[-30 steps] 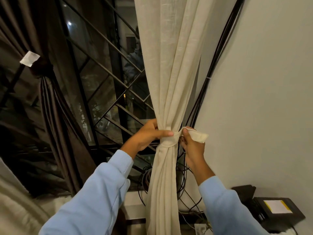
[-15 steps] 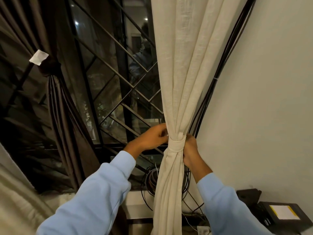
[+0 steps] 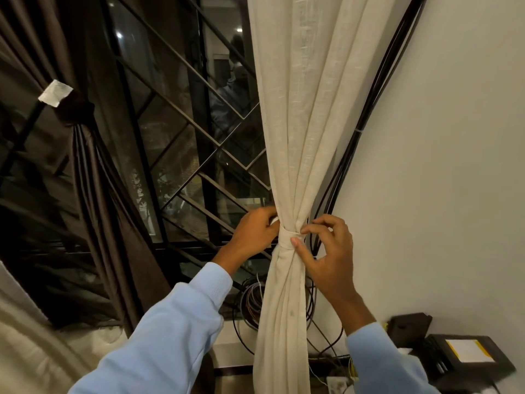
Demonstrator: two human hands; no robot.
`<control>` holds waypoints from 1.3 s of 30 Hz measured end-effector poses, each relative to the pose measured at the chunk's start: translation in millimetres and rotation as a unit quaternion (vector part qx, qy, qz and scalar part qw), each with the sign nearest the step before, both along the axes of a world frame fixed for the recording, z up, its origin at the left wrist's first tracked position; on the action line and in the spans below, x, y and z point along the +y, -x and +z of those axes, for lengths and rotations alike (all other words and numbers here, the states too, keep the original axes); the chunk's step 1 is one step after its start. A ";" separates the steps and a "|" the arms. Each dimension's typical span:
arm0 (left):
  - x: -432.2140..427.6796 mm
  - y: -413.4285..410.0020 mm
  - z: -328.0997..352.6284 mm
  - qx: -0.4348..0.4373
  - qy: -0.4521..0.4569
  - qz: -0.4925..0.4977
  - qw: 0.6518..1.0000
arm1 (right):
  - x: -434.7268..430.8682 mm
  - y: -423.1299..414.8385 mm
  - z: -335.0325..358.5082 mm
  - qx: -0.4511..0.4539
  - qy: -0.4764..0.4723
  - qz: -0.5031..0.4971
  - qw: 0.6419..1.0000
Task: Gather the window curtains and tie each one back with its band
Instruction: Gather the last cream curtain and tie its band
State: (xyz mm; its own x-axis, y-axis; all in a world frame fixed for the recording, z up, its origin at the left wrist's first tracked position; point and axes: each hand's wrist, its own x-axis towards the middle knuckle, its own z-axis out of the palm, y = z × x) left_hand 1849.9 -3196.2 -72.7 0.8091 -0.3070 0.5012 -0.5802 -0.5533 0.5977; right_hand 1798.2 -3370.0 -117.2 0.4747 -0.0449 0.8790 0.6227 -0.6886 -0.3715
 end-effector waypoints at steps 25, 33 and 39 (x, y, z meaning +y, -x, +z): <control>-2.5 1.2 18.4 0.056 0.123 0.036 0.990 | -7.4 7.7 44.0 0.167 0.046 -0.075 0.982; -2.5 -2.0 9.8 -0.068 0.054 0.094 0.992 | 0.2 4.5 56.2 0.122 -0.041 0.022 0.991; 2.7 1.6 -6.0 -0.018 0.085 0.013 0.996 | -5.1 -6.4 29.5 0.257 -0.201 0.136 0.936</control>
